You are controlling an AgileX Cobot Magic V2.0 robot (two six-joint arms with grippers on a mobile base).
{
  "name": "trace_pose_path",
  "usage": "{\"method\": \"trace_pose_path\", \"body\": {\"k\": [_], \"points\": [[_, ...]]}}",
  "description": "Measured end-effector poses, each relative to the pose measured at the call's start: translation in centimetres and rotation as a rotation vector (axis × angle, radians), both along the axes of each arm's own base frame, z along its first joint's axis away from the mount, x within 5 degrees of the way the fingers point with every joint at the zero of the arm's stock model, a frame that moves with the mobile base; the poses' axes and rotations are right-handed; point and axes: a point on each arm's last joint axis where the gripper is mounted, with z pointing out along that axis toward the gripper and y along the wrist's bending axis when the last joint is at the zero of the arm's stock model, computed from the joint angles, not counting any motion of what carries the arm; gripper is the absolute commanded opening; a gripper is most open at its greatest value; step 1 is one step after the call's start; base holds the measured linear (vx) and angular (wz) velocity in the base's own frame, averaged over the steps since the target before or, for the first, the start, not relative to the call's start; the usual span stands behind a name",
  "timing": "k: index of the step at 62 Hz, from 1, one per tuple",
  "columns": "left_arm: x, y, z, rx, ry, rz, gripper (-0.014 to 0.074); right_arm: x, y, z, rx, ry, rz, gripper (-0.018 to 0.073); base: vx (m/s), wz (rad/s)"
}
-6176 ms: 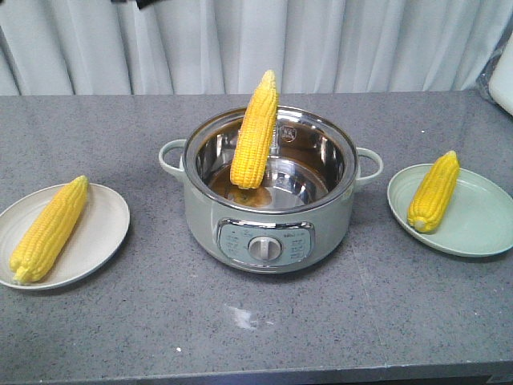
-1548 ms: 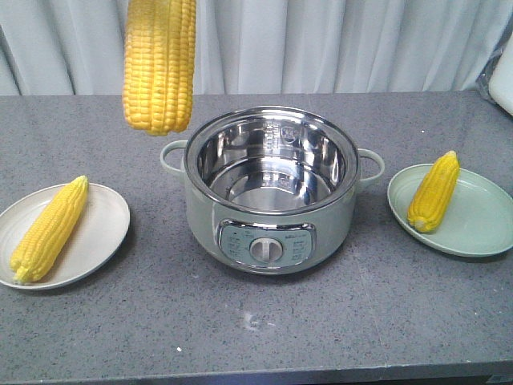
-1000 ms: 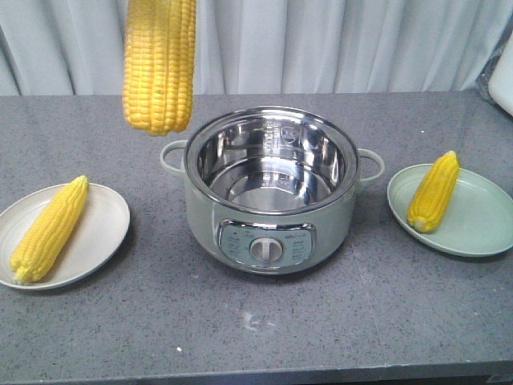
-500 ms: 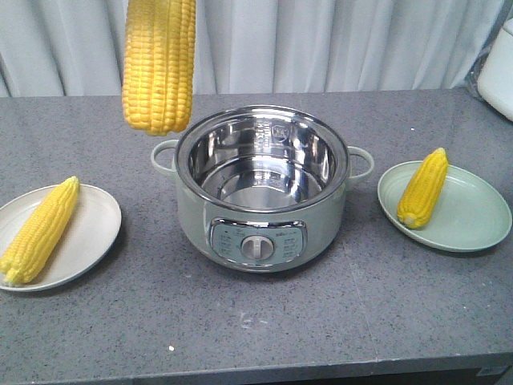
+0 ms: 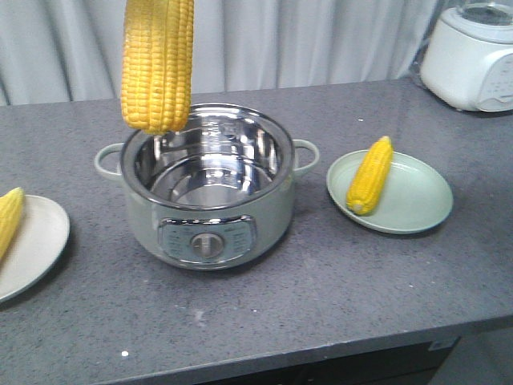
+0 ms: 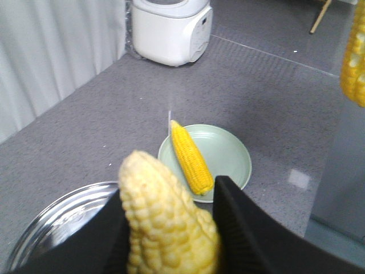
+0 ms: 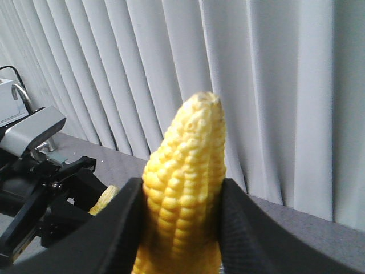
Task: Distribute corn equally
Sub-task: 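Turn the base away from the pot while holding both cobs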
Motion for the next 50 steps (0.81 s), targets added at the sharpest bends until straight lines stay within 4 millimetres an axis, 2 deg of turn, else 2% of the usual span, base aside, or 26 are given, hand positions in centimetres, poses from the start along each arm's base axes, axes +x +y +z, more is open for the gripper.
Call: {"method": "trace_pose_path", "body": {"k": [50], "points": [[-0.01, 0.00, -0.01, 0.001, 0.001, 0.000, -0.0008, 0.00, 0.00, 0.00, 0.001, 0.001, 0.000, -0.0001, 0.00, -0.30]]}}
